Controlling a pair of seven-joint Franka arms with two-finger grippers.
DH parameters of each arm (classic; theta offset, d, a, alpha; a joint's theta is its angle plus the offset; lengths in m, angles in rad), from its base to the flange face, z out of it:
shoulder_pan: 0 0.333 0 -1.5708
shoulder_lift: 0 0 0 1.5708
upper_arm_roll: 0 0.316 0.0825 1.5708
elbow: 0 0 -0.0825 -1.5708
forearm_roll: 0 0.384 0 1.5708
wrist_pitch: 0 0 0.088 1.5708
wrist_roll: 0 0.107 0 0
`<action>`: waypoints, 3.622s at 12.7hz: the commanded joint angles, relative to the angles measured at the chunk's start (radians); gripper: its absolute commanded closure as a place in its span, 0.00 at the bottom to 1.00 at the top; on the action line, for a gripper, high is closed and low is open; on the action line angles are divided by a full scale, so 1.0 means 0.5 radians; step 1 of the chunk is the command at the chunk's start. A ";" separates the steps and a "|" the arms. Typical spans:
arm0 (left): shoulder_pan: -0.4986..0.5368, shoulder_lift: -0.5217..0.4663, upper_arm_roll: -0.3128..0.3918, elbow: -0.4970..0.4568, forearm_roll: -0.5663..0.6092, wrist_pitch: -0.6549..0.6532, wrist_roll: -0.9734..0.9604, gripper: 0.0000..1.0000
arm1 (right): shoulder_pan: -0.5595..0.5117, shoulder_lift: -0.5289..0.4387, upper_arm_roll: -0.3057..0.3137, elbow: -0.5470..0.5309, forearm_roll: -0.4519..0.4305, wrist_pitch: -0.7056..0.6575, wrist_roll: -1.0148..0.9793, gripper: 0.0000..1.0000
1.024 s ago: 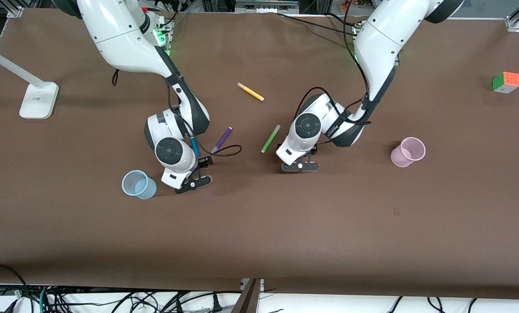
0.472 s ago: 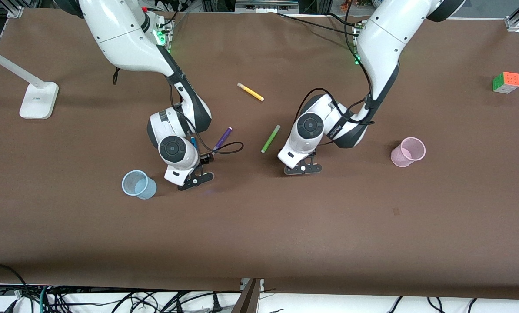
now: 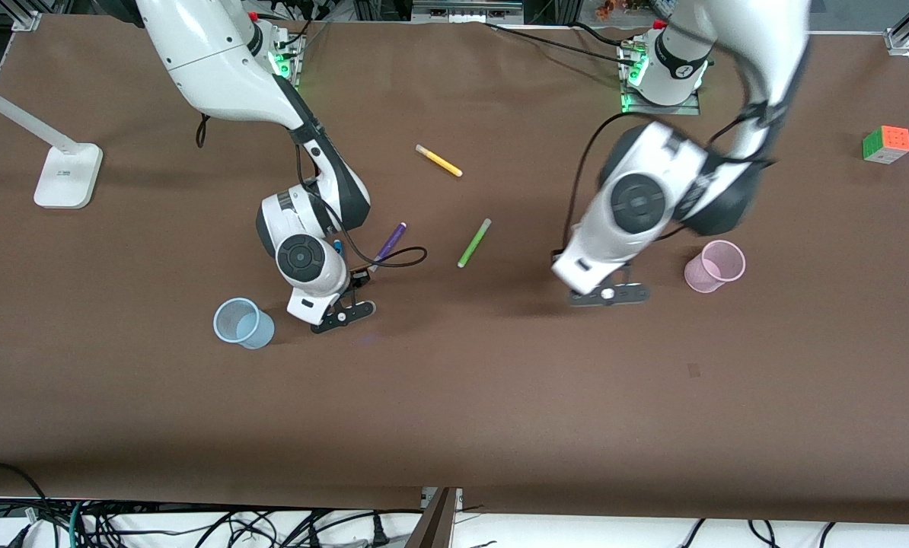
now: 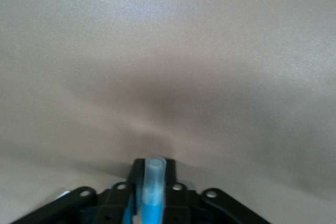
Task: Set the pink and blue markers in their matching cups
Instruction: 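Carry the pink marker to the pink cup while the right gripper carries blue, then open both grippers to drop the markers into the matching cups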
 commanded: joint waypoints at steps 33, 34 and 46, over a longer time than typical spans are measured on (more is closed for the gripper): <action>1.546 0.054 -0.012 -0.559 -1.590 -0.026 4.624 0.00 | -0.721 -0.323 -0.149 0.041 1.640 -0.272 -3.454 0.97; 1.531 -0.032 -0.019 -0.534 -1.517 -0.051 4.373 0.00 | -0.745 -0.317 -0.149 0.038 1.655 -0.315 -3.497 0.97; 1.433 -0.303 -0.760 0.447 0.167 -0.726 1.310 0.00 | -0.776 -0.375 -0.177 0.378 1.285 -0.680 -1.904 0.00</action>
